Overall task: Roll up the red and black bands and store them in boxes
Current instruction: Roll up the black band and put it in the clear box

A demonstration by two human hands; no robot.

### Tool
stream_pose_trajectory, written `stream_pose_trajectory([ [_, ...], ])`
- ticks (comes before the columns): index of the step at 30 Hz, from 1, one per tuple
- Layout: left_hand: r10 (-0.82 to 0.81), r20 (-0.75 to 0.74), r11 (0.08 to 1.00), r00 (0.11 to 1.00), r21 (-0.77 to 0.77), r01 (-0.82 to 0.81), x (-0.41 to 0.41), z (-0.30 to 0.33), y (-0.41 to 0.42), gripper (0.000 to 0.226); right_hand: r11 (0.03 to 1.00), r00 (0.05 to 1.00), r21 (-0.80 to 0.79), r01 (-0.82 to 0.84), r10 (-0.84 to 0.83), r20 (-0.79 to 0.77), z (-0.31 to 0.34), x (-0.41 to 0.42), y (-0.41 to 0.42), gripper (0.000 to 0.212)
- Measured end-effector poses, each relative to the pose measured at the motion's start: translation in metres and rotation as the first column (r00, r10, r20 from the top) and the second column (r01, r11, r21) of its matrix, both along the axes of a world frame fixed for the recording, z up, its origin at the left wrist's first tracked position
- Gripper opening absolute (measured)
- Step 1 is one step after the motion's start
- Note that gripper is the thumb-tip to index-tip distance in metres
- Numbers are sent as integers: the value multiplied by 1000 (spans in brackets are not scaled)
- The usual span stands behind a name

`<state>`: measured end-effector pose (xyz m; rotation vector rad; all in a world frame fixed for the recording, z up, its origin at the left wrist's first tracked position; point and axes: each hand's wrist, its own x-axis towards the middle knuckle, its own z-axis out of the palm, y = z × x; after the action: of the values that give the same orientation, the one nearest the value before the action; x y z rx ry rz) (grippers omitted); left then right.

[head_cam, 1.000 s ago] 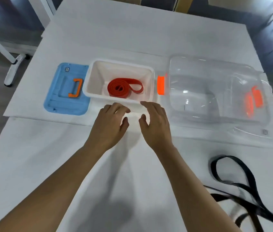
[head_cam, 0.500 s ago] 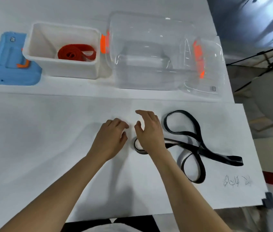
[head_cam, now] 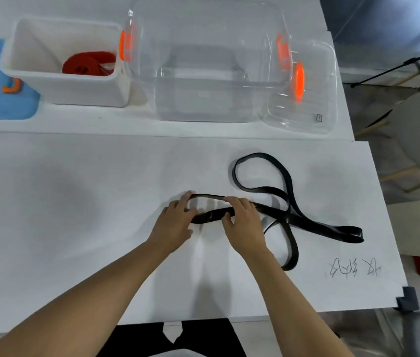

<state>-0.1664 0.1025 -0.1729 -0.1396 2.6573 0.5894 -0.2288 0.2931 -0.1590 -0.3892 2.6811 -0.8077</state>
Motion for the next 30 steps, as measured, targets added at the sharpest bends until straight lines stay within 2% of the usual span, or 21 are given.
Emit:
stream_pose_trajectory([
  [3, 27, -82, 1000, 996, -10, -28, 2, -6, -2, 27, 999, 1000, 50, -12, 12, 7, -7, 1, 5, 46],
  [6, 29, -149, 999, 988, 50, -22, 5, -1, -7, 28, 991, 998, 120, -58, 57, 6, -8, 0, 4, 63],
  [9, 22, -222, 999, 975, 47, -12, 9, 19, -14, 23, 975, 989, 169, -141, 145, -15, -4, 1, 0, 85],
  [11, 28, -254, 998, 967, 53, -14, 10, 40, -17, 18, 965, 980, 181, -188, 195, -23, 0, 1, -8, 88],
  [14, 36, -288, 996, 957, 86, -11, 13, 73, -21, 19, 961, 969, 121, -247, 247, 13, 14, -3, -29, 65],
  [17, 174, -242, 961, 955, 252, -112, 13, 107, -27, 19, 965, 960, 35, -259, 253, 118, 40, -7, -47, 28],
  [20, 391, -149, 831, 908, 481, -279, 5, 146, -41, 17, 976, 968, -40, -215, 218, 126, 74, -10, -53, 17],
  [23, 537, -59, 623, 842, 700, -348, -9, 186, -58, 19, 974, 977, -131, -185, 196, 78, 114, -15, -63, 24],
  [27, 653, -55, 460, 756, 821, -338, -23, 240, -79, 18, 959, 984, -220, -178, 172, -46, 159, -26, -78, 19],
  [30, 719, -64, 383, 692, 867, -318, -28, 272, -97, 23, 942, 989, -302, -149, 147, -32, 184, -39, -87, 7],
])
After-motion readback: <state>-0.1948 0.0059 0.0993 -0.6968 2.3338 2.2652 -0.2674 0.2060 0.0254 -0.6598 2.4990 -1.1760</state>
